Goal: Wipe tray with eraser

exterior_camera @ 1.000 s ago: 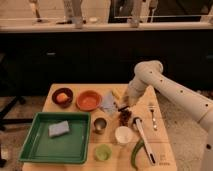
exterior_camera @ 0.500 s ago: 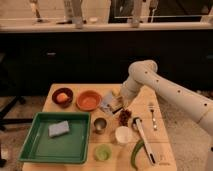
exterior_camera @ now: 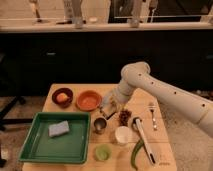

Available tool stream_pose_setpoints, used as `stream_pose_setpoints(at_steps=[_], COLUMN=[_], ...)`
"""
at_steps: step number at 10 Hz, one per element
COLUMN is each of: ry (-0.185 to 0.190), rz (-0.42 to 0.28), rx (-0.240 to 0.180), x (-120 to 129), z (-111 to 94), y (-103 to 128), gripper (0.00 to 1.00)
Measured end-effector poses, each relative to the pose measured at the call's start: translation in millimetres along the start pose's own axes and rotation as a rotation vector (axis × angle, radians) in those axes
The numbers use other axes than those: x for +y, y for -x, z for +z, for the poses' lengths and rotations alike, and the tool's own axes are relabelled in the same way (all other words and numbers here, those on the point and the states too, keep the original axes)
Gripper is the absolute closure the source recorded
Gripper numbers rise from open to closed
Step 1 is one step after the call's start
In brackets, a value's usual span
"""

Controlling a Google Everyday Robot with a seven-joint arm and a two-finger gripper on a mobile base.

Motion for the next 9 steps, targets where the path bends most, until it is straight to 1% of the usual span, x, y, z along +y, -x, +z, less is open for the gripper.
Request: stream_pose_setpoints(at_steps=[3, 4, 6, 9], ry=[0.017, 0.026, 0.036, 0.051], rz=[-0.086, -0.15, -0.201, -0.289], rx=[-0.019, -0.034, -0.045, -0.082], x=[-3.4, -9.9, -9.7, -8.6], z=[5.4, 10.2, 12.5, 18.9], y=[30.4, 54.5, 69.8, 101.5], gripper=[1.0, 1.0, 1.0, 1.0])
